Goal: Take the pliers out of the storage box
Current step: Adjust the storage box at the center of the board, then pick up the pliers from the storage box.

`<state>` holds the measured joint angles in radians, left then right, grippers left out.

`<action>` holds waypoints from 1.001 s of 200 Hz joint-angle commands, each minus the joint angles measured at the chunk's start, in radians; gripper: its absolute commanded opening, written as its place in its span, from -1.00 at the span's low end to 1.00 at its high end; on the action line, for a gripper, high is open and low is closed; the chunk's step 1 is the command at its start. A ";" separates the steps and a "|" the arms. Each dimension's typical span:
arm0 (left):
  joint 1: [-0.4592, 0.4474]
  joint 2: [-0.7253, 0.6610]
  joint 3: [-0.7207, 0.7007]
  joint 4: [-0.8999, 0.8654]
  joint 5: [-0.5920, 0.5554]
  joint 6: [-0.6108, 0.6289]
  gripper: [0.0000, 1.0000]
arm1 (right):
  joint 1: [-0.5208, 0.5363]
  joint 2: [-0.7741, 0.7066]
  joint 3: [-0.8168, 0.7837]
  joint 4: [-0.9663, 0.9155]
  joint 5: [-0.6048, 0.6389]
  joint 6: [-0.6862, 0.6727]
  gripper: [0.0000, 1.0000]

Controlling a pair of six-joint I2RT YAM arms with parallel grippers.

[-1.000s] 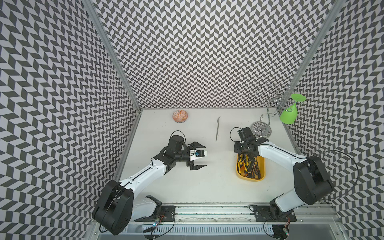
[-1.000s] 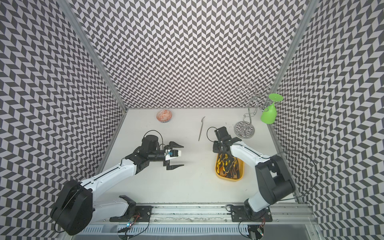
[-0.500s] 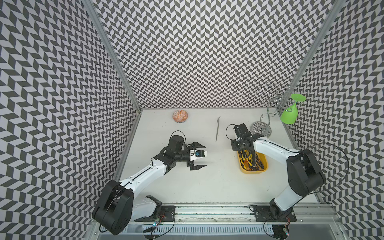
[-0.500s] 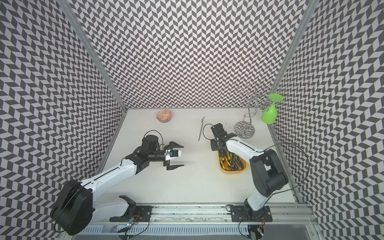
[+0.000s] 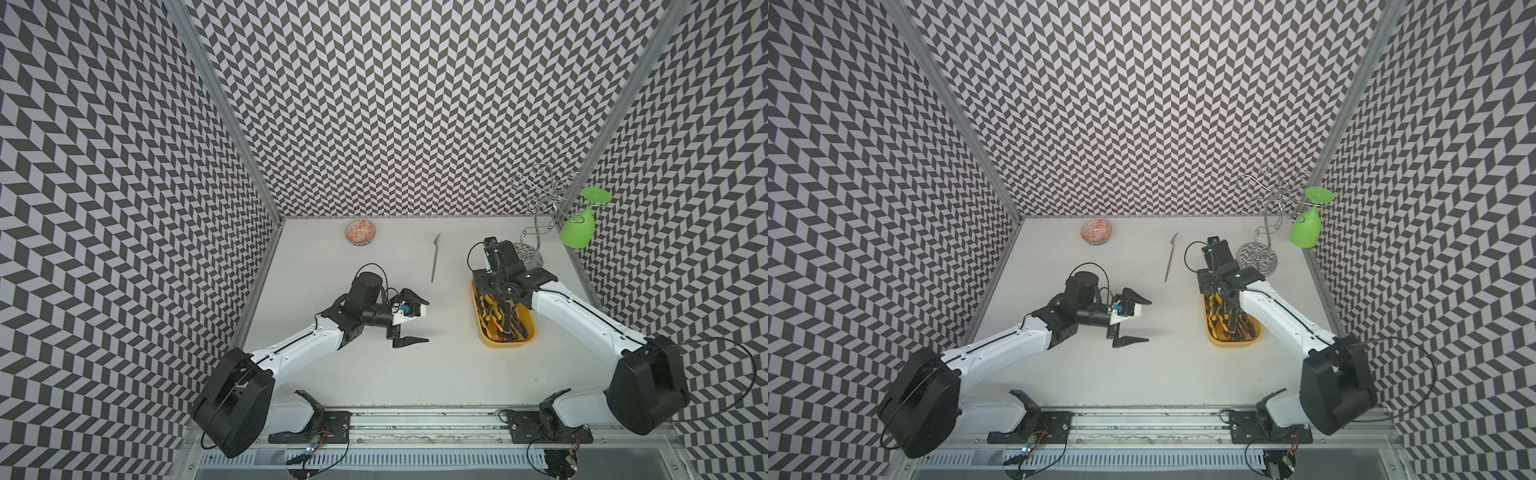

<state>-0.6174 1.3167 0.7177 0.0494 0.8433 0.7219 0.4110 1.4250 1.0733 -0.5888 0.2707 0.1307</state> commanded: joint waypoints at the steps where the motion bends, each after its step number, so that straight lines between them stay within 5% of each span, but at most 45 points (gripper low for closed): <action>1: -0.021 0.014 0.033 0.019 0.010 -0.005 0.96 | -0.041 0.031 0.019 -0.056 0.023 -0.051 0.33; 127: -0.035 -0.016 -0.007 0.085 -0.130 -0.118 0.96 | -0.057 0.306 0.114 -0.162 0.022 0.000 -0.19; 200: -0.036 -0.016 -0.011 0.096 -0.134 -0.110 0.96 | -0.064 0.231 0.095 -0.135 0.038 0.007 -0.80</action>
<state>-0.6476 1.3197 0.7181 0.1226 0.7139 0.6121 0.3546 1.7134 1.1782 -0.7315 0.3008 0.1196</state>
